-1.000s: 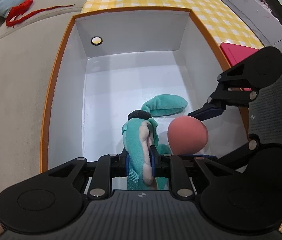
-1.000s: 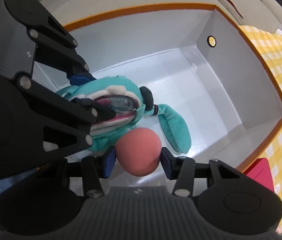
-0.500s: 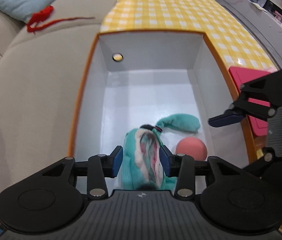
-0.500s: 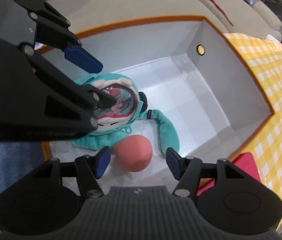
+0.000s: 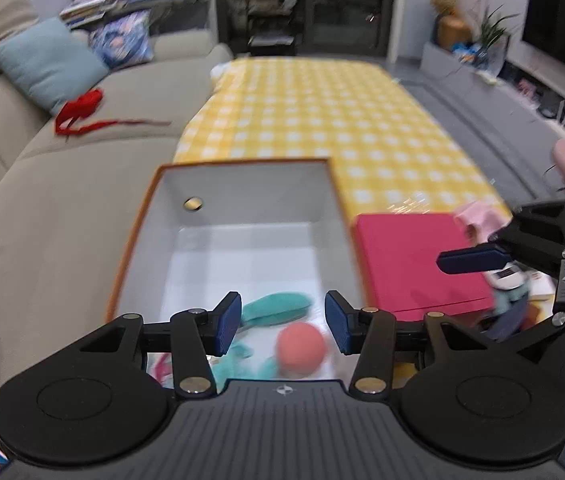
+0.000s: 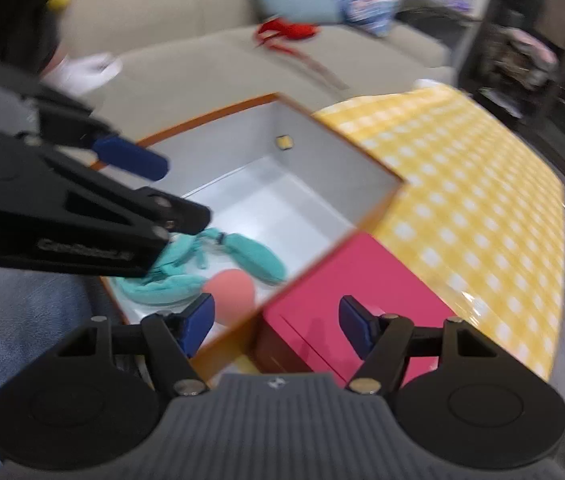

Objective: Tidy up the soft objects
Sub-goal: 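Open the right tool to drop the ball while the left tool releases the plush into the box, then move both tools back to the pile of soft items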

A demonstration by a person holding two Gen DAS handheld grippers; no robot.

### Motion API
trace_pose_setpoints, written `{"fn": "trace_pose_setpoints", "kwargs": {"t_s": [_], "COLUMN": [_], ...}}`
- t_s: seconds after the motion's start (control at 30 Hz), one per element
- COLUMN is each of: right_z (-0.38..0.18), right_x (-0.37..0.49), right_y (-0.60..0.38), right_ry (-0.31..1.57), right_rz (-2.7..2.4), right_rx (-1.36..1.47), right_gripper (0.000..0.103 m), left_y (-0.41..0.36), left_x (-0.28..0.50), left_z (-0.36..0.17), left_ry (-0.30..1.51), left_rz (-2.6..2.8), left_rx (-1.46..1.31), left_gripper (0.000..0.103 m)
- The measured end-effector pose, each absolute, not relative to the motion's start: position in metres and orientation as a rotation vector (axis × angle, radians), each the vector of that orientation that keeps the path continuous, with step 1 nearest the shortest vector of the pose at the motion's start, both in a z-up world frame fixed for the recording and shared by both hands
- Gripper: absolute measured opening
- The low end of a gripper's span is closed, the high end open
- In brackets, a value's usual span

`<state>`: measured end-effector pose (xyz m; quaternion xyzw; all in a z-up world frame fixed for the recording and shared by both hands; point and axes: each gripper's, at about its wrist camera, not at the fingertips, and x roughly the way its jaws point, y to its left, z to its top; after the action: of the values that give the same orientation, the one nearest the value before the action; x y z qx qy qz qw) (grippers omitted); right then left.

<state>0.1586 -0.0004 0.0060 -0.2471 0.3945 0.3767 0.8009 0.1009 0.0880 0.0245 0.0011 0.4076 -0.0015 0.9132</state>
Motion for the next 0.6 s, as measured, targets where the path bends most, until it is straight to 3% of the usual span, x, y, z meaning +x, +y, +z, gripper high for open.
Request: {"fn": "trace_pose_setpoints", "kwargs": {"t_s": [0.6], "right_z": [0.001], "right_x": [0.112], "right_y": [-0.169], "right_ry": [0.830], "right_rz": [0.339], "right_rx": [-0.163], "right_gripper": [0.069], "left_y": [-0.013], "left_x": [0.074], "left_z": [0.010], "left_ry": [0.771], "left_rz": [-0.335], "left_rx": [0.014], "left_gripper": [0.056]}}
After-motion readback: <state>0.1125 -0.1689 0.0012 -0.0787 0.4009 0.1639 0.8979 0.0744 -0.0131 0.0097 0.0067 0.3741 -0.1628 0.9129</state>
